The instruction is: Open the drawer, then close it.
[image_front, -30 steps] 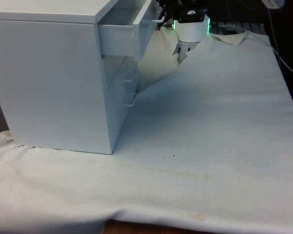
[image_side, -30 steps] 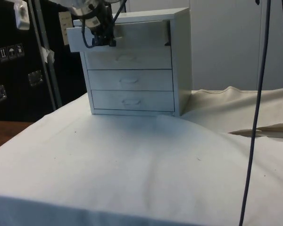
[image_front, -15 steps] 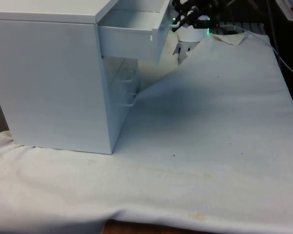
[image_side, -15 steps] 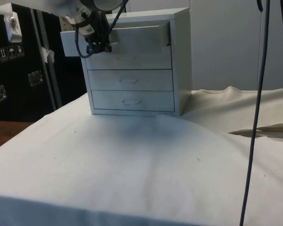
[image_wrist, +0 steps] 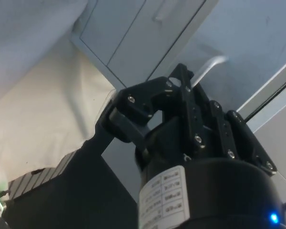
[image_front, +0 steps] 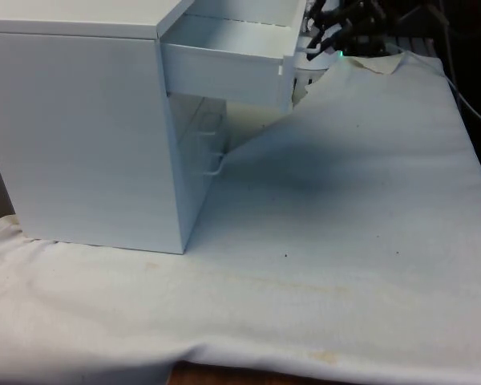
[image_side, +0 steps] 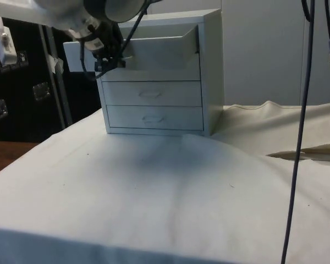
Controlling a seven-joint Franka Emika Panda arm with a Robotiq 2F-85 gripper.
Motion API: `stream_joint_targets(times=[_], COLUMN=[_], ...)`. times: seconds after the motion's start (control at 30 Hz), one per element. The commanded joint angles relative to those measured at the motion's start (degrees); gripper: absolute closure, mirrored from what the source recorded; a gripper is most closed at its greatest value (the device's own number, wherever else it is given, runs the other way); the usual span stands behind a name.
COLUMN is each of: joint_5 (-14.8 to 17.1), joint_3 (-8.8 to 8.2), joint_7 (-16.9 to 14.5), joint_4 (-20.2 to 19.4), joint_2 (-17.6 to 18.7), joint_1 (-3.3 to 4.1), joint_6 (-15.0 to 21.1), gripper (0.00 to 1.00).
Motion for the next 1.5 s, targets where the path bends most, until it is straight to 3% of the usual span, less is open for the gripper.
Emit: stream_joint_targets(times=[0.0,0.07,0.1,0.13,0.4,0.47,0.5,0.63,0.7,0.73,0.77,1.0,1.33,1.47], joint_5=[-0.2,-0.3,-0.1,-0.3,-1.0,-1.1,-1.4,-1.9,-2.2,-2.5,-2.3,-2.7,-2.7,-2.8], joint_3=[0.11,0.69,0.86,0.92,2.41,2.58,2.81,3.32,3.44,3.27,3.5,3.27,3.32,3.38], joint_7=[0.2,0.5,0.5,0.6,1.7,1.8,2.0,2.5,2.6,2.5,2.6,2.5,2.5,2.6], joint_4=[0.5,1.3,1.1,1.6,3.8,3.6,4.2,5.4,5.6,5.0,5.7,5.3,5.4,5.3], joint_2=[0.3,0.9,0.7,1.0,2.5,2.3,2.9,3.7,3.9,3.6,4.0,4.0,4.0,4.0], joint_1=[0.29,0.4,0.06,0.4,0.69,0.34,0.74,1.03,1.03,0.63,1.03,0.63,0.63,0.57], joint_6=[-0.8,-1.8,-1.3,-2.1,-4.8,-4.4,-5.4,-7.0,-7.3,-6.6,-7.4,-7.3,-7.4,-7.3], gripper=[1.0,1.0,1.0,1.0,1.0,1.0,1.0,1.0,1.0,1.0,1.0,1.0,1.0,0.81])
